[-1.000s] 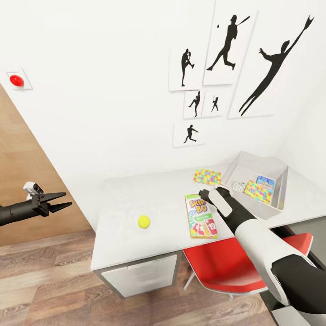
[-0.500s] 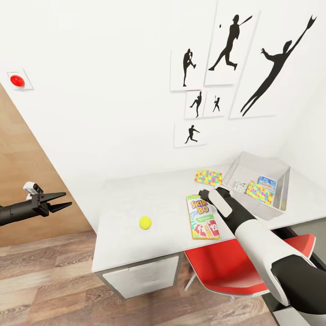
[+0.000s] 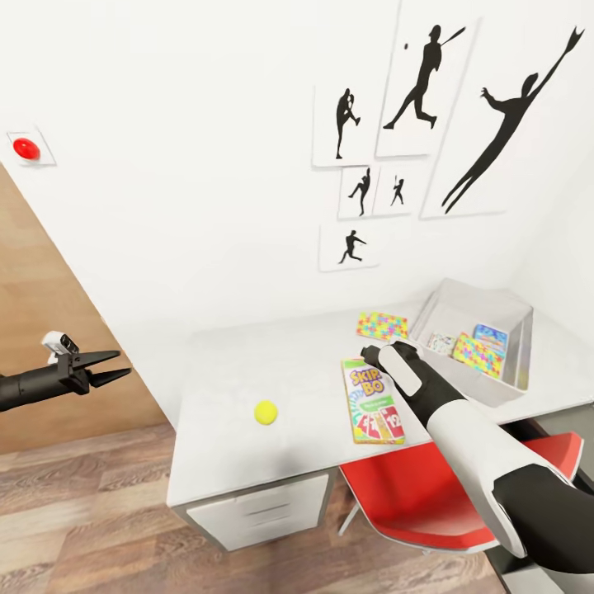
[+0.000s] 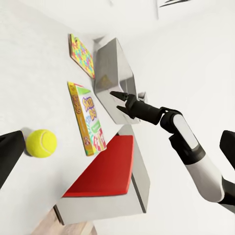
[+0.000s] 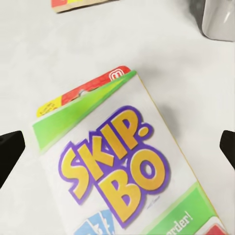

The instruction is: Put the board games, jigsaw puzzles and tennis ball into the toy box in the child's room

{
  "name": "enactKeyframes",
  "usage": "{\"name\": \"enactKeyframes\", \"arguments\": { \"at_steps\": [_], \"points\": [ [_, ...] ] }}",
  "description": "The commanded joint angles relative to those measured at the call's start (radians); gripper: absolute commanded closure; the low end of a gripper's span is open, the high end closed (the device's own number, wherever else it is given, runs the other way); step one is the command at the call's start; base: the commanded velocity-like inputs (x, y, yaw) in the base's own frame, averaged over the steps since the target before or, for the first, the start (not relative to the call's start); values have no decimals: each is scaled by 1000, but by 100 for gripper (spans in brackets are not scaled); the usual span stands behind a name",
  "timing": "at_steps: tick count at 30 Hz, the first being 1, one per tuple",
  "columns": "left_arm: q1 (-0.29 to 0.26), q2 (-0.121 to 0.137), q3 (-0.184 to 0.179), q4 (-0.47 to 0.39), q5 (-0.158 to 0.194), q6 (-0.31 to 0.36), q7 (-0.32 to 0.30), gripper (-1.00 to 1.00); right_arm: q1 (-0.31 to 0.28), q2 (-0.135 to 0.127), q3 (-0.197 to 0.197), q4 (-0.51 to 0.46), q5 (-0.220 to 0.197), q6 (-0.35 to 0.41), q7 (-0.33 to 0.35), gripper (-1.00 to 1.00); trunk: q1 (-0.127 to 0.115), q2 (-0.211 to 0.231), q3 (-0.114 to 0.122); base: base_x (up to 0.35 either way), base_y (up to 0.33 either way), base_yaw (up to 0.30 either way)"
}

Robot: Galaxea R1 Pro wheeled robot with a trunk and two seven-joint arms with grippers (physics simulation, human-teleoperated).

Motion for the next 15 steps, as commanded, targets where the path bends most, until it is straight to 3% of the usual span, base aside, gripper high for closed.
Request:
{"name": "enactKeyframes", "arguments": {
  "at_steps": [1,8,15],
  "points": [
    [-1,0,-1,0,0,11,-4,-100,-1,-1,7,-2,-6,4,-7,-100,1,-2,-2,31,19,-80],
    [-1,0,-1,0,0,11,-4,-100,-1,-1,8,-2,-6,4,-8,-100,1,-2,-2,90,63,-122],
    [-1,0,-1,0,0,11,-4,-100,-1,-1,8,-2,-7,4,-7,-100,1,-2,-2,45,66,-29]
  ]
}}
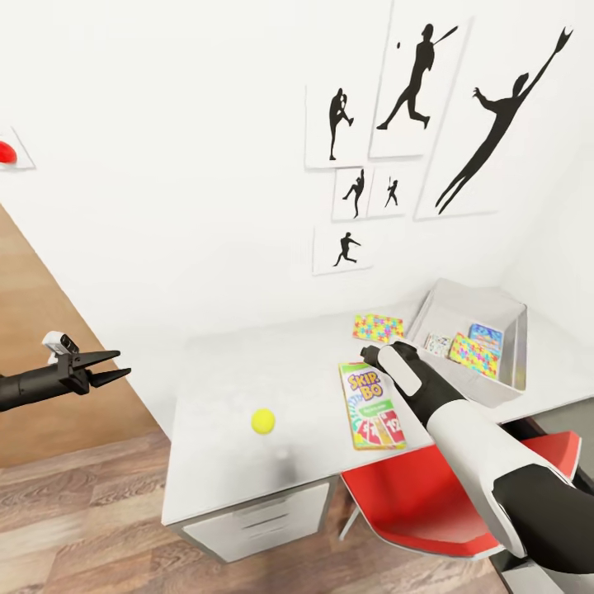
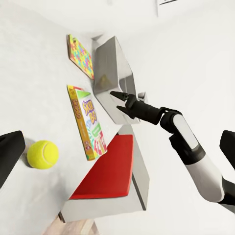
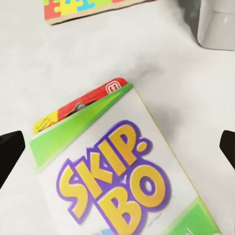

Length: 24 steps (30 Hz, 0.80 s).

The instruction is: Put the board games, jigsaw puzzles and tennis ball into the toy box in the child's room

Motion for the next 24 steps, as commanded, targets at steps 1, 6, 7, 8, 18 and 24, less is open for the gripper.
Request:
{"name": "enactKeyframes", "arguments": {
  "at_steps": [1,6,7,8,18,24],
  "points": [
    [-1,0,-1,0,0,11,-4,-100,-1,-2,7,-2,-6,4,-7,-100,1,-2,-2,77,100,-7],
    [-1,0,-1,0,0,11,-4,-100,-1,-4,8,-2,-6,4,-7,-100,1,-2,-2,29,38,-94],
    [-1,0,-1,0,0,11,-4,-100,-1,-3,8,-2,-6,4,-7,-100,1,-2,-2,10,13,-92],
    [-1,0,-1,0,0,11,-4,-100,-1,-3,9,-2,-6,4,-7,-100,1,-2,-2,7,9,-59],
    [-1,0,-1,0,0,10,-4,-100,-1,-3,9,-2,-6,4,-7,-100,1,-2,-2,78,77,-14],
    [-1,0,-1,0,0,11,-4,-100,-1,-2,9,-2,-6,4,-7,-100,1,-2,-2,136,85,-1]
  ]
}}
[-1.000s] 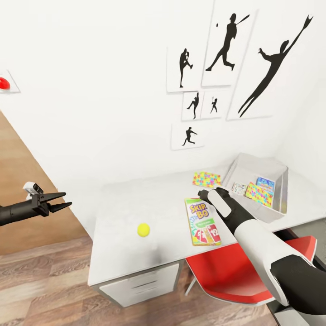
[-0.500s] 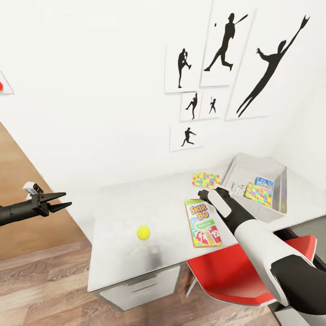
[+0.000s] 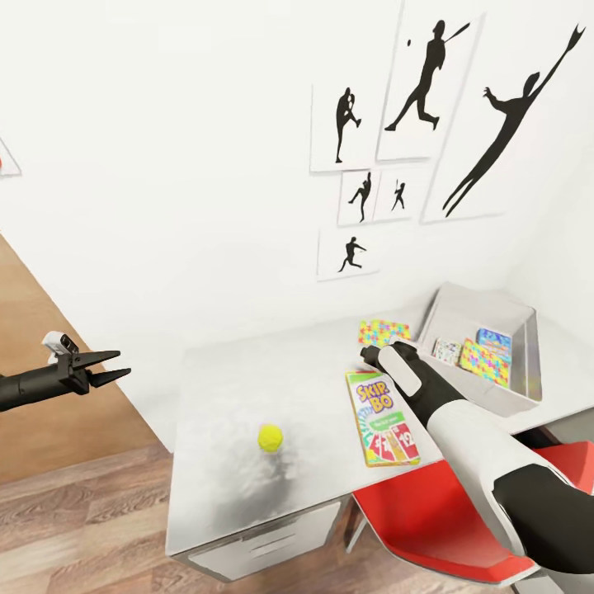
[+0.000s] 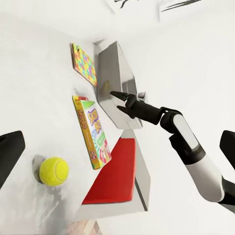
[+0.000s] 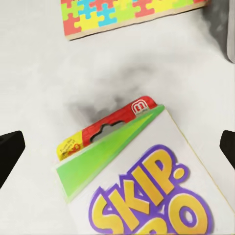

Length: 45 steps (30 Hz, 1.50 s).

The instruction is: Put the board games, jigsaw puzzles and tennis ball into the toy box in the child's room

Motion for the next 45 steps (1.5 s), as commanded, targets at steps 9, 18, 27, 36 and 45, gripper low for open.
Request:
{"name": "enactKeyframes", "arguments": {
  "at_steps": [9,18,27,36,45],
  "points": [
    [-1,0,-1,0,0,11,-4,-100,-1,1,7,-1,-5,4,-7,-100,1,-2,-2,98,47,0],
    [-1,2,-1,0,1,11,-4,-100,-1,1,7,-2,-5,4,-7,-100,1,-2,-2,36,16,-7],
    [-1,7,-1,0,1,11,-4,-100,-1,1,8,-2,-5,4,-7,-100,1,-2,6,97,80,-170],
    [-1,8,-1,0,1,11,-4,-100,-1,-1,8,-1,-5,4,-7,-100,1,-2,8,7,6,-43],
    [-1,9,-1,0,1,11,-4,-100,-1,-1,9,3,-5,4,-7,-100,1,-2,8,0,0,-1]
  ]
}}
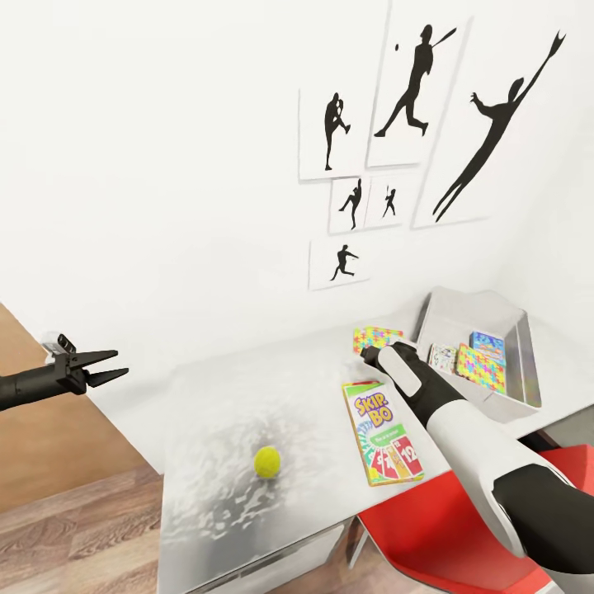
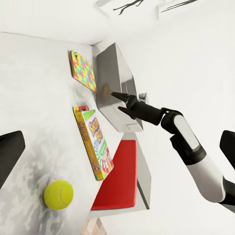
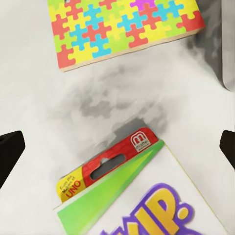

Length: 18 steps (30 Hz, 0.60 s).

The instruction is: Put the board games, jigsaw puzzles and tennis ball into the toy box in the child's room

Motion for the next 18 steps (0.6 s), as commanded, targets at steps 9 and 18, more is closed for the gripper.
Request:
{"name": "enactKeyframes", "arguments": {
  "at_steps": [9,18],
  "points": [
    [-1,0,-1,0,0,11,-4,-100,-1,-7,5,11,-7,5,-9,-100,1,-2,-2,0,0,0],
    [-1,0,-2,0,0,11,-4,-100,-1,-10,6,14,-6,5,-7,-100,1,-2,-2,0,0,0]
  ]
}}
